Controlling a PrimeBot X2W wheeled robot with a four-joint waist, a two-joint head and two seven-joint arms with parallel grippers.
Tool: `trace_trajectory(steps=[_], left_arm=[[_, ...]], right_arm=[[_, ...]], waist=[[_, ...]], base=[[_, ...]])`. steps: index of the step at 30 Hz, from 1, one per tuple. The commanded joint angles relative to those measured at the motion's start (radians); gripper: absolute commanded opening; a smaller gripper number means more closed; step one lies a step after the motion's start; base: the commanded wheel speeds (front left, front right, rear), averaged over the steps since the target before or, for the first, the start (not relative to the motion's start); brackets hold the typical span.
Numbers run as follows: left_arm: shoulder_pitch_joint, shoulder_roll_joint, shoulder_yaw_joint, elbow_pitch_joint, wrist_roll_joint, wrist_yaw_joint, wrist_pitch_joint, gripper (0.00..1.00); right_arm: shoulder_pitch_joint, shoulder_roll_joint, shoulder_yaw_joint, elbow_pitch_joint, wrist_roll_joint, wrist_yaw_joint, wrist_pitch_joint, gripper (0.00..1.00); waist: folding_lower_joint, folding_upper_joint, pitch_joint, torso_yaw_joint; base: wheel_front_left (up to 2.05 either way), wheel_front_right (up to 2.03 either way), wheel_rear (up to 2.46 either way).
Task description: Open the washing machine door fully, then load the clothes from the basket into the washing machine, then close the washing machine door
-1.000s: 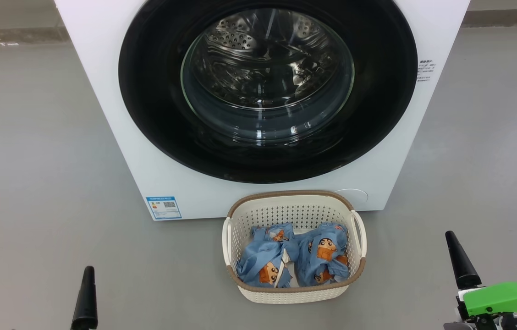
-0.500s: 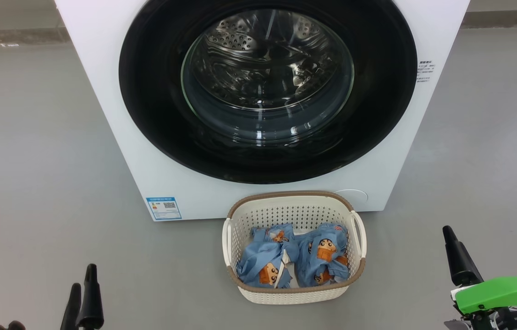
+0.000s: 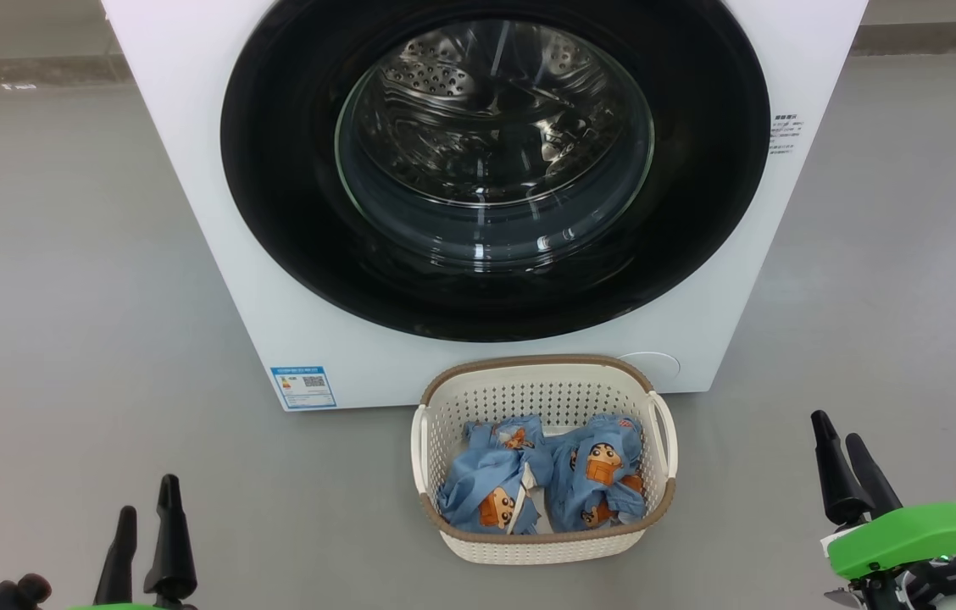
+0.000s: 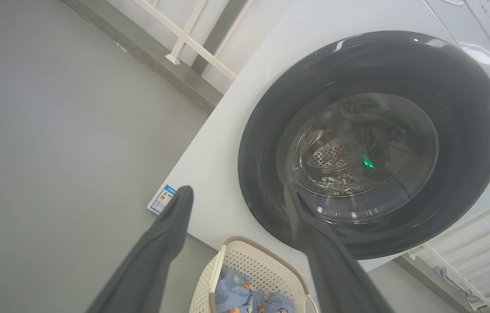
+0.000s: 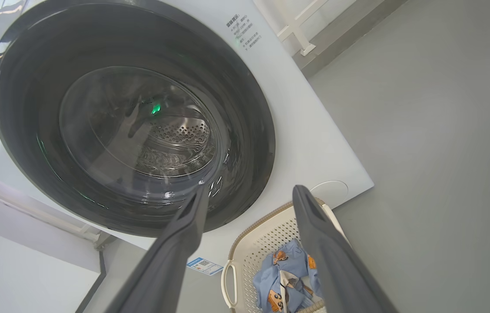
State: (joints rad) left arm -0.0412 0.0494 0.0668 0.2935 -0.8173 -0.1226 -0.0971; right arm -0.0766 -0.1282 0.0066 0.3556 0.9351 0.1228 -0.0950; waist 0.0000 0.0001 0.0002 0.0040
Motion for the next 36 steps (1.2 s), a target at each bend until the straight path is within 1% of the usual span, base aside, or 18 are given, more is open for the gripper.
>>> trace_trajectory(steps=[1, 9, 36], left_arm=[[-0.043, 0.018, 0.02, -0.028, 0.044, -0.005, -0.018, 1.0], [-0.053, 0.022, 0.015, -0.014, 0.148, -0.005, -0.044, 1.0], [-0.076, 0.037, -0.005, 0.014, 0.429, -0.007, -0.121, 1.0]], right_arm=[[-0.054, -0.023, 0.024, -0.021, -0.04, 0.005, -0.019, 1.0], [-0.067, -0.043, 0.051, -0.015, -0.132, 0.006, -0.045, 1.0], [-0.094, -0.087, 0.097, 0.013, -0.378, 0.007, -0.122, 1.0]], waist=[[0.0, -0.0001, 0.0, 0.0], [0.0, -0.0001, -0.004, -0.001], [0.0, -0.0001, -0.008, -0.003]], base=[[0.0, 0.0, 0.0], [0.0, 0.0, 0.0], [0.0, 0.0, 0.0]])
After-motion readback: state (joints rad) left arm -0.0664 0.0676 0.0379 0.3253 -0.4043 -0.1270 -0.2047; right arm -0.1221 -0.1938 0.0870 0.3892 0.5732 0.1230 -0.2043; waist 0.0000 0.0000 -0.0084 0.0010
